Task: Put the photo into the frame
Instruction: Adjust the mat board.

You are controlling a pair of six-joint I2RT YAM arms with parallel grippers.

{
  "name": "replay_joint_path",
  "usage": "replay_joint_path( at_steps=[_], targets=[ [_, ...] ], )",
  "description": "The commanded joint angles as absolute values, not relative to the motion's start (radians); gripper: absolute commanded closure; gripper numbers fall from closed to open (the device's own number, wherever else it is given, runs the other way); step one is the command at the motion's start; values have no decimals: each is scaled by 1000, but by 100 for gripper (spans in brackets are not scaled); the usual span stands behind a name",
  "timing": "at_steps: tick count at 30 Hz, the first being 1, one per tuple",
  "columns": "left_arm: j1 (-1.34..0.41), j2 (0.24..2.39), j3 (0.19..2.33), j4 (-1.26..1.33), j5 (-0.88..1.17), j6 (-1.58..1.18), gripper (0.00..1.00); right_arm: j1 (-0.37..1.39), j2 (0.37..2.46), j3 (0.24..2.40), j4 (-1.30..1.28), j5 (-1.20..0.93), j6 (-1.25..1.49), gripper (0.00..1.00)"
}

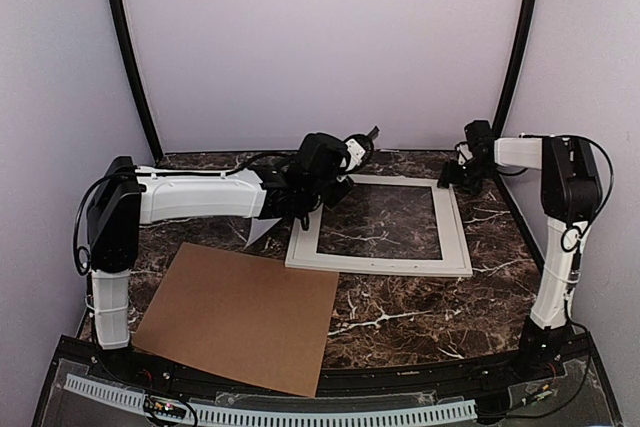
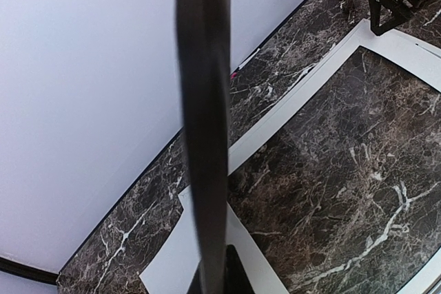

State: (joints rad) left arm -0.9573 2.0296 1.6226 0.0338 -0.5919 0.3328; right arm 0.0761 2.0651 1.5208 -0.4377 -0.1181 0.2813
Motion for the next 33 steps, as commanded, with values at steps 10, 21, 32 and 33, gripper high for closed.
replay_joint_path(
  at_steps=[10, 21, 32, 33],
  targets=[
    [-954, 2033, 1656, 23, -586, 325, 100, 67, 2112, 1513, -378, -216, 288, 36],
    [-955, 2032, 1655, 14, -580, 320, 100, 51, 2118, 1496, -363, -277, 298, 38],
    [-954, 2032, 1654, 13, -574, 316, 100, -22, 2088, 1420, -278, -454, 337, 45],
    [-954, 2032, 1654, 12, -574, 316, 100, -31, 2086, 1413, -267, -478, 341, 45]
  ],
)
